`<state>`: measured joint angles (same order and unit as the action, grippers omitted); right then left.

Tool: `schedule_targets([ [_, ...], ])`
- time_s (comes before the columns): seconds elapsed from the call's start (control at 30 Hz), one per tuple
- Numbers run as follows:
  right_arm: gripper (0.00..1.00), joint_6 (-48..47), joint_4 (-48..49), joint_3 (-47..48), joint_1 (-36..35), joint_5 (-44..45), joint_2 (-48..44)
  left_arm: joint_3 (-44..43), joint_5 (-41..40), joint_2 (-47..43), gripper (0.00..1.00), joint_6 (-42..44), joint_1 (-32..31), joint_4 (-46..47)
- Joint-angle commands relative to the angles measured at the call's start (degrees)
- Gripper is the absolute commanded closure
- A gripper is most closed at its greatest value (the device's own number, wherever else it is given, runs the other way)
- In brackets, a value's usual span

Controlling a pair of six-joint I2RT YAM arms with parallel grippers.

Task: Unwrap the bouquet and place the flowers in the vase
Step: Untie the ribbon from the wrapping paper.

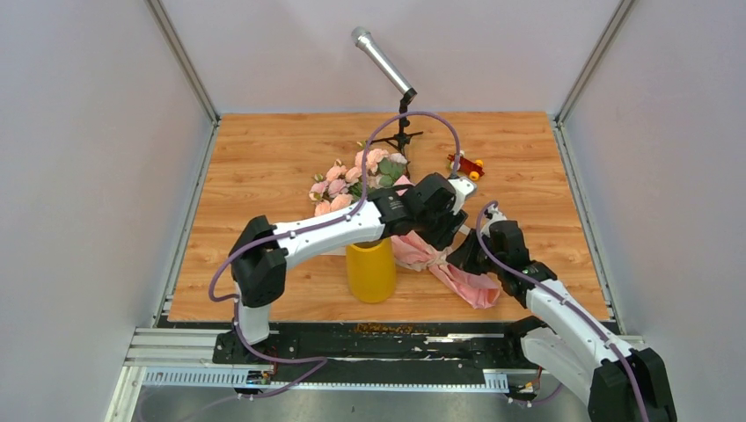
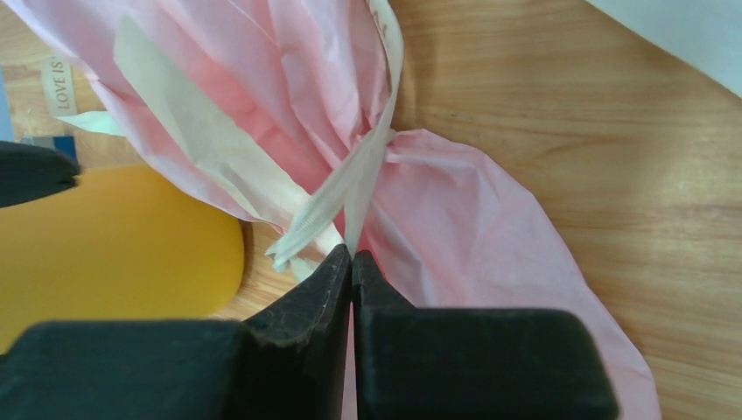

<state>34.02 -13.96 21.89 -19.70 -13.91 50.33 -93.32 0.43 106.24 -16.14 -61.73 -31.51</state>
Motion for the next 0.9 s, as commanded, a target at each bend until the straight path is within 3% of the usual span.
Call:
schedule_targets([
  [0.0,0.93,1.87,0.68,-1.34,-0.01,2.41,-2.22,-3.24,4.59,4.56,0.43,0.23,-0.08,2.99],
  [0.3,0.91,2.61,-0.06,-2.13,0.0,4.13,-6.68,-3.79,2.46,8.97,0.5,-0.97,-0.01,3.21],
  [0.87,0.92,2.03,-0.16,-2.99,0.0,4.92,-6.5,1.93,4.81,10.21,0.56,-5.48,-0.08,4.92],
])
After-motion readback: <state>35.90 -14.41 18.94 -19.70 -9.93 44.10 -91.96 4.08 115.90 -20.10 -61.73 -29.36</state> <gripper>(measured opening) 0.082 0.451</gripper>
